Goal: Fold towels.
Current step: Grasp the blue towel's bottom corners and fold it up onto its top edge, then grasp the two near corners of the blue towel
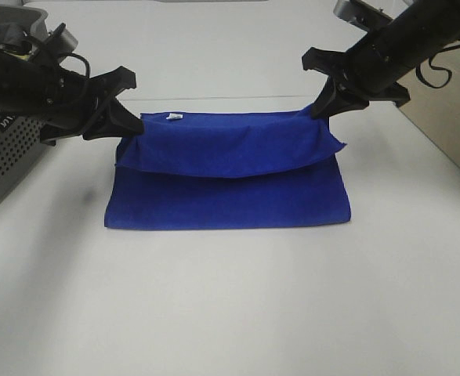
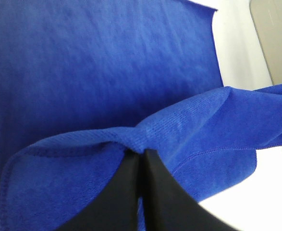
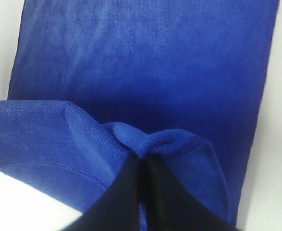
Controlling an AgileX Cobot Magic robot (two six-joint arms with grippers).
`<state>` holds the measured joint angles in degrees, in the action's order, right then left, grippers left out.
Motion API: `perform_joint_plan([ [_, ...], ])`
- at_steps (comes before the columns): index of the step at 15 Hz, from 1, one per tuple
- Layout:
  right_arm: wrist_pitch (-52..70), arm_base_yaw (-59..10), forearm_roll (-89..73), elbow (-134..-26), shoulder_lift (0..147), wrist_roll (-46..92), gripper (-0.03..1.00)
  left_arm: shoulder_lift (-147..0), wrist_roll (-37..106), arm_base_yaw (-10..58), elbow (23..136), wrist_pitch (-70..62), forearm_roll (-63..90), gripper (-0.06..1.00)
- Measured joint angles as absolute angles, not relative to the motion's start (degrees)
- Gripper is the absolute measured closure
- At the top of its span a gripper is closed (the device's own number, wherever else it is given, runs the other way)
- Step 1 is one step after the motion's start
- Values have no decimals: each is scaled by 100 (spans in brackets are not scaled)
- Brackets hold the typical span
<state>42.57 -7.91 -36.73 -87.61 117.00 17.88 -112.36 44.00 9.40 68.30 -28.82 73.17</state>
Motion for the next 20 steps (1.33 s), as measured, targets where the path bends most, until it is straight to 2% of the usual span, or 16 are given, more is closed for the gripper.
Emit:
perform_joint_plan([
  [4, 4326, -699, -3163, -10456, 12737, 1392, 97, -11958, 4400, 940, 7970, -2418, 7305, 94],
  [8, 4326, -561, -3105, -11654, 13677, 1324, 97, -12771, 4400, 940, 9013, -2068, 7179, 94],
  [12, 3971, -544, -3100, -11946, 14261, 1324, 97, -13430, 4423, 940, 9614, -1770, 7116, 93],
  [14, 3810, -544, -3094, -11946, 14312, 1324, 94, -13539, 4429, 940, 9666, -1662, 7093, 84],
  [15, 3673, -544, -3088, -11946, 14312, 1318, 77, -13545, 4458, 940, 9672, -1490, 7030, 62],
  [16, 3673, -544, -3088, -11946, 14312, 1318, 77, -13545, 4458, 940, 9672, -1490, 7030, 62],
  [18, 3707, -533, -3065, -11946, 14312, 1295, 46, -13545, 4555, 940, 9672, -1467, 6921, 39],
  [19, 3833, -527, -3037, -11946, 14307, 1278, 32, -13539, 4584, 940, 9672, -1484, 6858, 34],
  [20, 4045, -527, -2928, -11946, 14249, 1272, 25, -13516, 4584, 940, 9672, -1587, 6761, 32],
])
